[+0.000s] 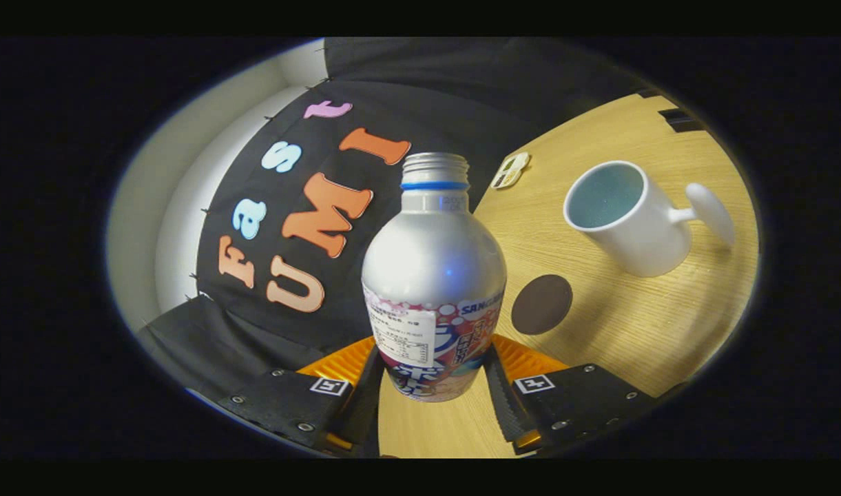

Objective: Take the bottle from table, then pour the juice into the cup, finally place the bottle on the coaster

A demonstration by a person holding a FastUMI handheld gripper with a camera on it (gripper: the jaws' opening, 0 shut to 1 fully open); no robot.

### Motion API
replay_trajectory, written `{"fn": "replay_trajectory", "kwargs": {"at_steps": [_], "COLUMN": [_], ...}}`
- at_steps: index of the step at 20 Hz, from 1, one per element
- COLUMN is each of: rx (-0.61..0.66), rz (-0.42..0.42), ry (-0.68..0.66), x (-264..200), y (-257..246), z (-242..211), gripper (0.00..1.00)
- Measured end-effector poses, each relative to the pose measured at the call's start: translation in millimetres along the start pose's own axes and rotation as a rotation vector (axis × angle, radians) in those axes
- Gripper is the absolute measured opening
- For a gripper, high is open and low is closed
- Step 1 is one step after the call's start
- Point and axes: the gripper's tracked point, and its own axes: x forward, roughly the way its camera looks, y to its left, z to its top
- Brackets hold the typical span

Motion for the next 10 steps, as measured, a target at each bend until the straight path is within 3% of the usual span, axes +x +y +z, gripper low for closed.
{"fn": "replay_trajectory", "kwargs": {"at_steps": [10], "rx": [0.22], "rz": [0.029], "ry": [-0.002], "x": [8.9], "y": [15.9], "z": [9.5], "gripper": [0.72]}}
